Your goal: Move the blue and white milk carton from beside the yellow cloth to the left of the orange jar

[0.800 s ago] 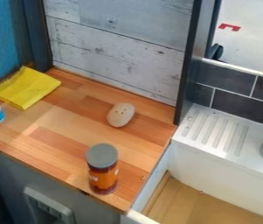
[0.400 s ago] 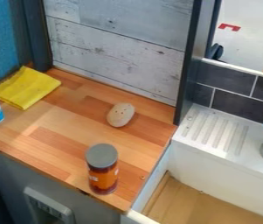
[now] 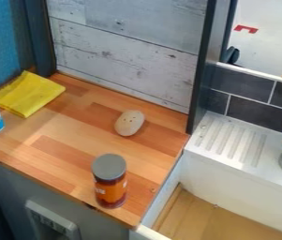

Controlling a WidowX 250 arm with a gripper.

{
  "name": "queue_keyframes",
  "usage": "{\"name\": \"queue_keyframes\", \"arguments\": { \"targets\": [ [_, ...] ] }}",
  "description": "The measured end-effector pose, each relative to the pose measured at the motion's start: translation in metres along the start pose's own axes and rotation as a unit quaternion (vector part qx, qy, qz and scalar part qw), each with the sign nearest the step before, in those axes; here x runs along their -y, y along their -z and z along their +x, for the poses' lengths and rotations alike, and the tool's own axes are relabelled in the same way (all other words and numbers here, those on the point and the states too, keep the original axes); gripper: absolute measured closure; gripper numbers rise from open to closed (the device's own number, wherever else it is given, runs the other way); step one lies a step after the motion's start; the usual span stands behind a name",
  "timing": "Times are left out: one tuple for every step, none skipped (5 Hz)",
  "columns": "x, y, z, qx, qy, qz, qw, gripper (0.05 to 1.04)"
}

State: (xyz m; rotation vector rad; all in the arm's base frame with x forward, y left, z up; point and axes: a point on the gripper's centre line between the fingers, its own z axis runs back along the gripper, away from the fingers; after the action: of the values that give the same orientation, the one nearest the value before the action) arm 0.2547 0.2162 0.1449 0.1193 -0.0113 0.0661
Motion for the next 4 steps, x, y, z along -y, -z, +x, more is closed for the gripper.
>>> {"name": "queue_keyframes", "arguments": {
  "targets": [
    [-0.0075, 0.0190, -0.0006, -0.021, -0.007, -0.018, 0.9996, 0.083],
    [-0.0047, 0.0189, 0.0021, -0.013, -0.011, -0.039, 0.9991, 0.084],
    [-0.0045, 0.0194, 0.0022, -0.013, -0.010, -0.040, 0.9991, 0.083],
    [-0.0042, 0.0190, 0.0035, -0.011, -0.010, -0.040, 0.9991, 0.084]
  ]
}}
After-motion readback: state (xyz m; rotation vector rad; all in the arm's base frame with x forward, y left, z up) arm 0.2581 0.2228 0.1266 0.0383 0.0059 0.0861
